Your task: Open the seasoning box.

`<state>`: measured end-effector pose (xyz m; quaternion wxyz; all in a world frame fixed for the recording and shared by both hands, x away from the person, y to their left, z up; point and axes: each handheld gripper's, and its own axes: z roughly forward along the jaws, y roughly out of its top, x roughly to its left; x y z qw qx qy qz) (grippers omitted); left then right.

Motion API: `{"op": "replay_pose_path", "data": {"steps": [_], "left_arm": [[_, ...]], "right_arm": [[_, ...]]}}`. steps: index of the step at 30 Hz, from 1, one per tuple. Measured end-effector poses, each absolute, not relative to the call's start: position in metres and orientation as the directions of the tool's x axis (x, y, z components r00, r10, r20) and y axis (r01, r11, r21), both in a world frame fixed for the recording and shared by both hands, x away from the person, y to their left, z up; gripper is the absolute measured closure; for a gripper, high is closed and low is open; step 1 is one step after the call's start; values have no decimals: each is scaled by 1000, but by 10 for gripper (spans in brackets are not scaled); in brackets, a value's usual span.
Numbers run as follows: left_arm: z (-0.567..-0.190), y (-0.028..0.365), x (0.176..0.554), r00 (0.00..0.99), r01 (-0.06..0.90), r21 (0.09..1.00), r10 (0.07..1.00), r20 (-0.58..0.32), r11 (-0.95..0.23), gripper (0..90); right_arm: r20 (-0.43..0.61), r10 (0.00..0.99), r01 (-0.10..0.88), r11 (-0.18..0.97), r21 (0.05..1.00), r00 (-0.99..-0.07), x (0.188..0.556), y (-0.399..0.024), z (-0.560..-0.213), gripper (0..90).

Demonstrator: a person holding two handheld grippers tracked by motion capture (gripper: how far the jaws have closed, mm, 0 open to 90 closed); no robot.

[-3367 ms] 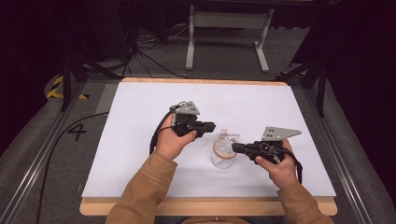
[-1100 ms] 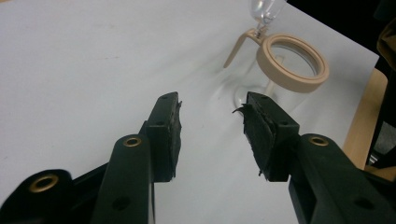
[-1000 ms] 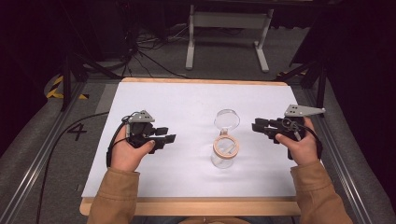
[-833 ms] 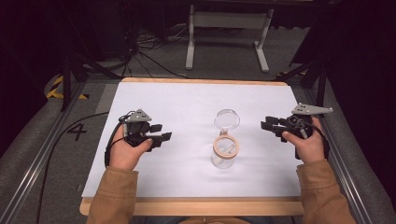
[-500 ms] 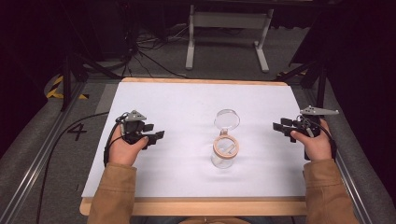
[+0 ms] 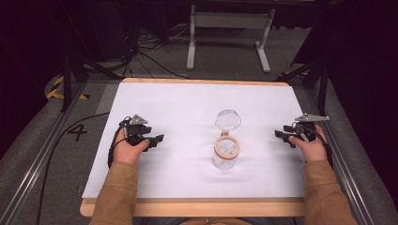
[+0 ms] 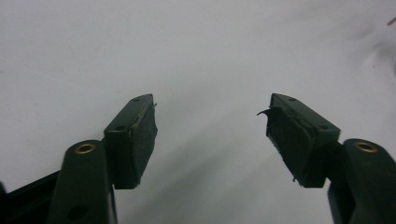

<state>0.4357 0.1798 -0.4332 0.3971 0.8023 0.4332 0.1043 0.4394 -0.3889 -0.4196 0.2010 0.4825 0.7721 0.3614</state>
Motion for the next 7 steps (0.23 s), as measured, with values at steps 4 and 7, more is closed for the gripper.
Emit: {"op": "replay_pose_path", "data": {"steps": [4,7], "left_arm": [[-434,173,436,612,634,699,768,-190,-333,300],[-435,171,436,627,634,690,755,-195,-348,291]], "right_arm": [[80,889,636,256,728,-451,441,-386,-426,436],[76,887,650,274,709,-456,441,-383,-430,406]]}}
